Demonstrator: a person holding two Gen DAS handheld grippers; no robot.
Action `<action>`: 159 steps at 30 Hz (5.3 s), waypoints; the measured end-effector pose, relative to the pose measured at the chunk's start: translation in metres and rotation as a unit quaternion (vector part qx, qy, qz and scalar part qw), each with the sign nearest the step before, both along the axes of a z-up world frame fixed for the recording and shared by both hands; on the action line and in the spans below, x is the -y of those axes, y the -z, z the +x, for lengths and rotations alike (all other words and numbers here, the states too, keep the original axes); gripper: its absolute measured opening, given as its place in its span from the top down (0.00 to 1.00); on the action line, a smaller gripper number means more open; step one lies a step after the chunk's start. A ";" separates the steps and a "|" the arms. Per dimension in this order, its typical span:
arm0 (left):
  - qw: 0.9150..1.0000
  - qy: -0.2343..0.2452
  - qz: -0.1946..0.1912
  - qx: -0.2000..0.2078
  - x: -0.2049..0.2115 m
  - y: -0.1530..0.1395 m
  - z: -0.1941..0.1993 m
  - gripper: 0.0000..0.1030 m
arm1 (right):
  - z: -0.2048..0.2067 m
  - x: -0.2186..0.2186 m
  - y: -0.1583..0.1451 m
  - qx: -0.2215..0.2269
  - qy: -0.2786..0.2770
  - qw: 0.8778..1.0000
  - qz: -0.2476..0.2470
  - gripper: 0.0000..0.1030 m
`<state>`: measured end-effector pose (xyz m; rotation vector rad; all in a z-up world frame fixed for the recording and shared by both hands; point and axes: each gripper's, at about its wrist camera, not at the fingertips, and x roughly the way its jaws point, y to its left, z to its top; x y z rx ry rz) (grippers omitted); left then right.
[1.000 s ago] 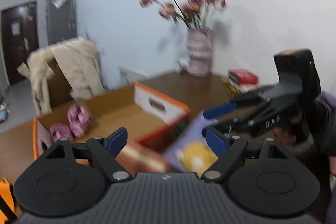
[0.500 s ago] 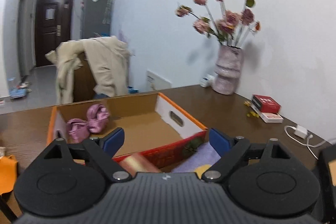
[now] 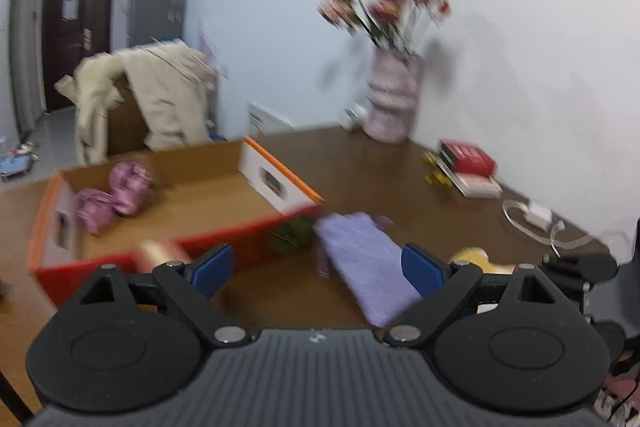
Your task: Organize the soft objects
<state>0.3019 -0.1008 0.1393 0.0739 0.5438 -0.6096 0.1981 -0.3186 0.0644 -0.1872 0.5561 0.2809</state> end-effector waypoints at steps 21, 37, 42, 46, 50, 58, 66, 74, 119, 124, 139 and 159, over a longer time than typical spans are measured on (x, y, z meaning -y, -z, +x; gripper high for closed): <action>0.979 0.149 0.029 -0.139 0.125 0.098 -0.024 0.37 | 0.024 0.124 0.027 -0.059 0.054 0.966 0.247 0.53; 0.989 0.123 -0.039 -0.075 0.077 0.040 -0.014 0.49 | 0.036 0.092 -0.027 -0.006 0.029 0.964 0.264 0.58; 0.997 0.078 -0.020 -0.019 0.046 -0.002 0.021 0.49 | 0.096 0.051 -0.070 0.029 -0.013 0.968 0.247 0.59; 0.998 0.061 0.000 -0.004 0.023 -0.020 0.063 0.49 | 0.152 0.024 -0.090 0.021 -0.033 0.967 0.253 0.59; 0.999 0.048 0.011 -0.019 0.006 -0.019 0.111 0.49 | 0.207 0.001 -0.089 0.000 -0.029 0.967 0.255 0.59; 0.995 0.034 0.032 -0.088 -0.002 0.024 0.176 0.48 | 0.275 -0.018 -0.045 -0.049 0.007 0.969 0.243 0.58; 0.992 0.022 0.041 -0.118 0.000 0.033 0.195 0.29 | 0.285 -0.037 -0.017 -0.048 0.034 0.985 0.161 0.61; 0.996 -0.007 0.033 -0.086 -0.016 0.003 0.169 0.21 | 0.254 -0.042 -0.046 0.009 0.032 0.992 0.120 0.60; 0.981 -0.177 0.077 -0.021 -0.026 0.036 0.073 0.47 | 0.092 -0.054 -0.032 -0.048 -0.120 0.984 0.121 0.27; 0.983 -0.166 -0.027 -0.081 -0.044 0.043 0.083 0.70 | 0.114 -0.042 -0.023 -0.051 -0.107 0.983 0.142 0.27; 0.979 -0.123 -0.051 -0.153 -0.076 0.082 0.086 0.41 | 0.184 -0.045 0.017 -0.129 -0.070 0.958 0.246 0.40; 0.988 -0.095 -0.104 -0.067 -0.084 0.008 0.045 0.65 | 0.139 -0.057 -0.048 -0.063 -0.076 0.966 0.238 0.68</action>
